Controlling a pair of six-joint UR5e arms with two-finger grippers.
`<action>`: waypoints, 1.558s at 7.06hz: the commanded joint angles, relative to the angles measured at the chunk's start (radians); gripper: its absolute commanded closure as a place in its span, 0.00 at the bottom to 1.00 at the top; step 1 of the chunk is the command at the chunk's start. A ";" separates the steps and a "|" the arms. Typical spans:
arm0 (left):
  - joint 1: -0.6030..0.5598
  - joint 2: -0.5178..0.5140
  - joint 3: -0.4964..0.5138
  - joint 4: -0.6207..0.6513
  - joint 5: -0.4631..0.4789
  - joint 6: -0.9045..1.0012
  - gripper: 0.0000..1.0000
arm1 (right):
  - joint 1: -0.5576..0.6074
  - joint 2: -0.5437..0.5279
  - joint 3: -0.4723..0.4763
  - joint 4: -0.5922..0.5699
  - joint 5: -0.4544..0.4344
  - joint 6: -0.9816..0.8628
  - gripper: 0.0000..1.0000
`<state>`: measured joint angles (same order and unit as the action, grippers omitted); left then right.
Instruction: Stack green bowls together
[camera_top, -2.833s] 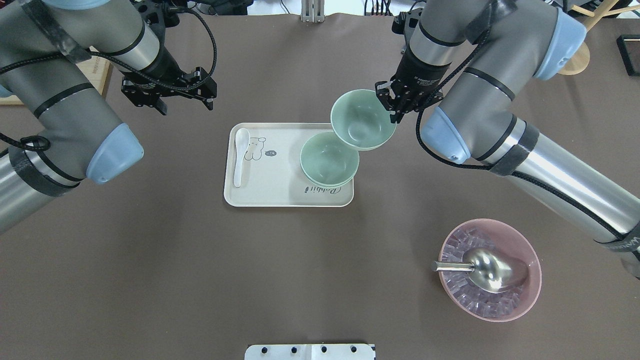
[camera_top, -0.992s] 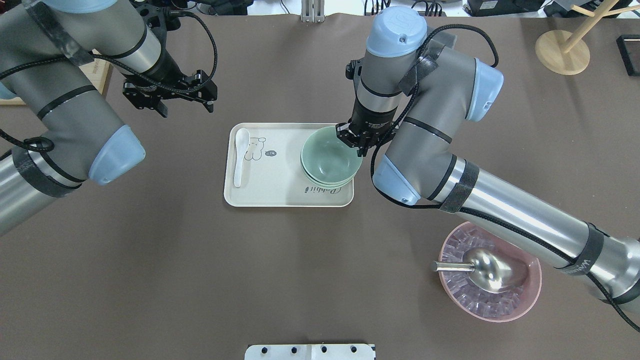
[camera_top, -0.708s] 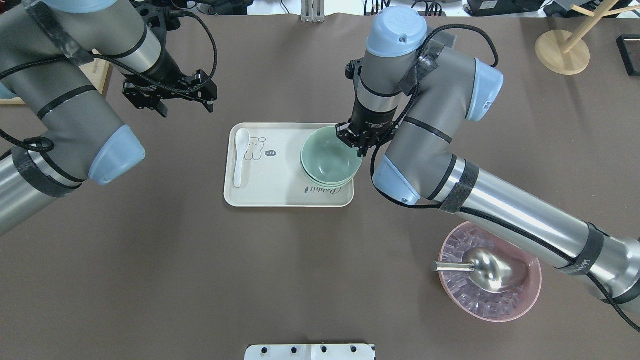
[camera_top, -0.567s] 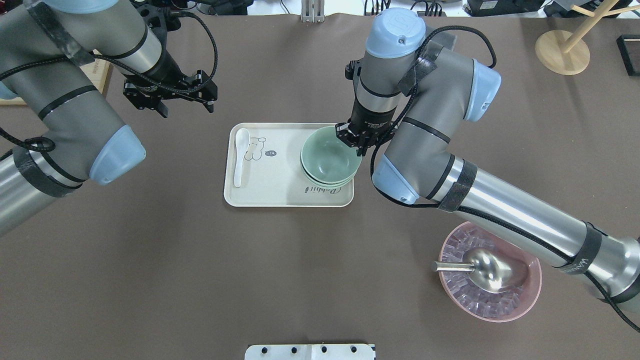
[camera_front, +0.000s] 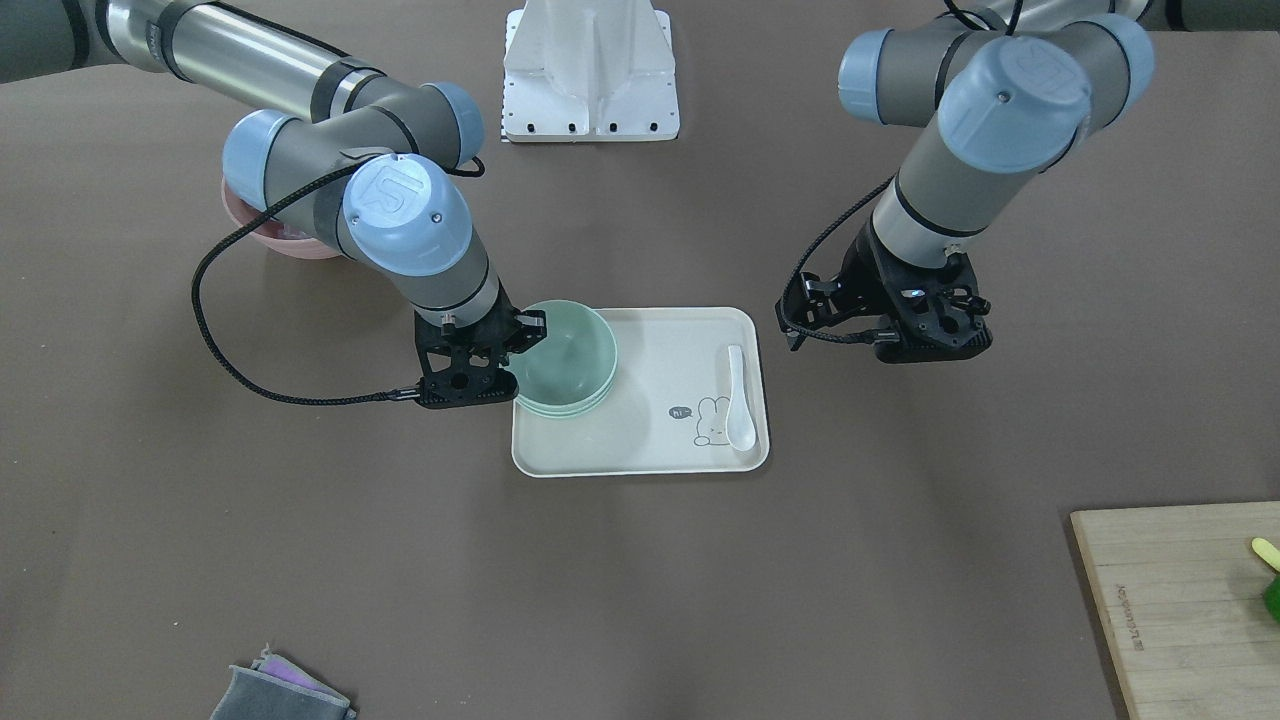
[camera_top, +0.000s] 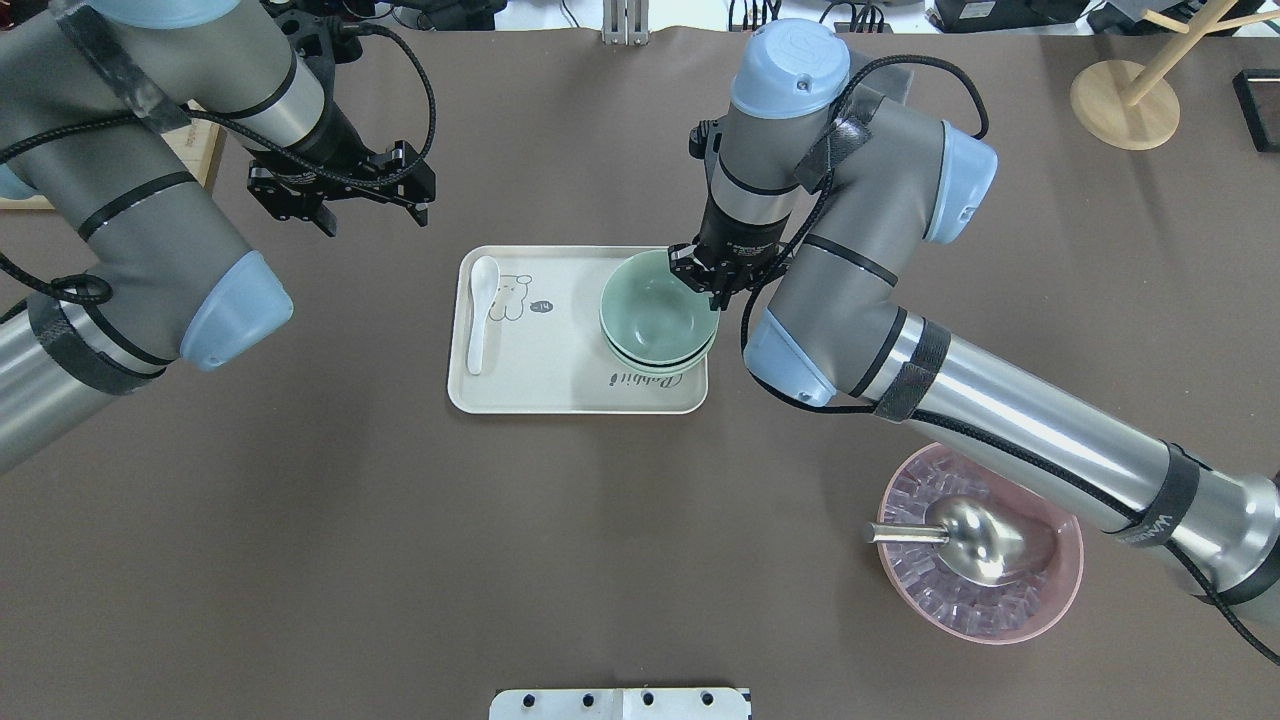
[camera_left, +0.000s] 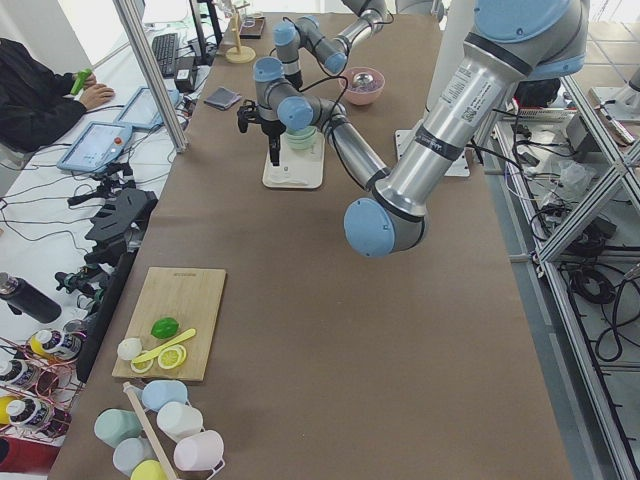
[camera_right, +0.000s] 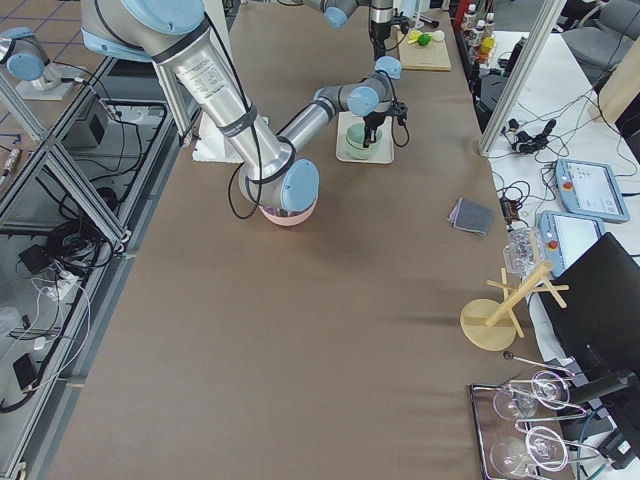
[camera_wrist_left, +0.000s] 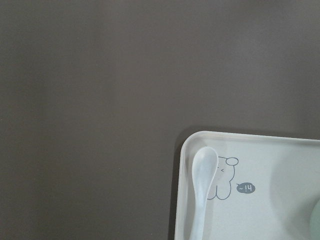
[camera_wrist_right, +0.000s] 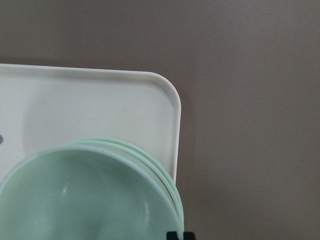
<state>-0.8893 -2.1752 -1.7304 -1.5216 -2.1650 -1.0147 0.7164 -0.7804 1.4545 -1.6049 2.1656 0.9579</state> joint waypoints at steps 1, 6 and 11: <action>0.001 0.000 0.003 0.000 0.002 -0.001 0.02 | 0.000 0.000 -0.003 0.002 -0.001 -0.001 1.00; 0.003 -0.002 0.009 -0.003 0.004 -0.001 0.02 | 0.000 0.001 -0.029 0.033 -0.007 -0.001 1.00; 0.003 -0.002 0.011 -0.003 0.004 -0.001 0.02 | 0.000 0.003 -0.028 0.034 -0.007 0.001 1.00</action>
<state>-0.8866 -2.1767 -1.7206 -1.5248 -2.1618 -1.0155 0.7164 -0.7783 1.4263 -1.5709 2.1583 0.9587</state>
